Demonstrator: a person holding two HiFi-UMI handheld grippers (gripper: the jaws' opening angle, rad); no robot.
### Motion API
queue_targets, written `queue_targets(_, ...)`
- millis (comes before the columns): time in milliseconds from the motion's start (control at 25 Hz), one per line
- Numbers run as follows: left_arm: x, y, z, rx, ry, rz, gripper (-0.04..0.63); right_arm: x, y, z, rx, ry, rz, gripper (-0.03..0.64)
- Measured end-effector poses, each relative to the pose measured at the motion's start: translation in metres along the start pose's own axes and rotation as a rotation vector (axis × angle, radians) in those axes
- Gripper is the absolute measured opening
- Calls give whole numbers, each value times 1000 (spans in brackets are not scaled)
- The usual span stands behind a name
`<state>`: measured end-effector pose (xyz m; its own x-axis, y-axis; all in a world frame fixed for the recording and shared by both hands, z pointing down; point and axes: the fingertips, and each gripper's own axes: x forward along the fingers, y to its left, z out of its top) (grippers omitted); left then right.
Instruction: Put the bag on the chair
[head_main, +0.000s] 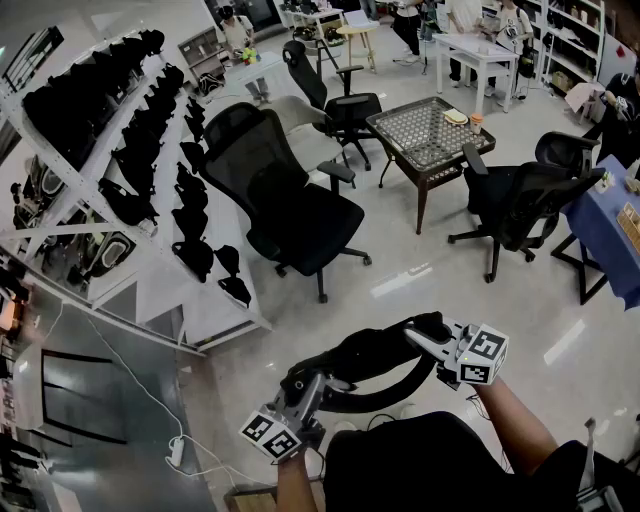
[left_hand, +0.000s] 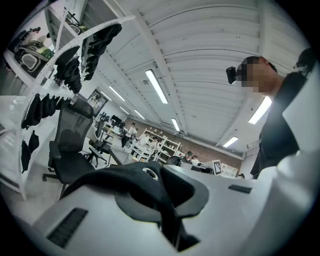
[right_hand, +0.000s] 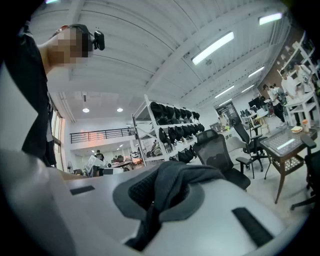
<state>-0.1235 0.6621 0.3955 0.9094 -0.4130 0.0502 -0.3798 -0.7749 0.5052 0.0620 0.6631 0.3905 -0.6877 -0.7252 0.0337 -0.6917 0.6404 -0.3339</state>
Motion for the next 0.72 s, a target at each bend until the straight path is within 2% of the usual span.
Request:
queue_targets(240,7,-2,10,33,2,14,25,0,-5,8,35,-10,-13,0)
queue_targets(480,15,-16,-2,48,25,17,25,-14,-7,7,22,-12,-1,0)
queue_targets(720,22,-25,-8,25,12,33,25,-22,-12,11,11,-19,7,0)
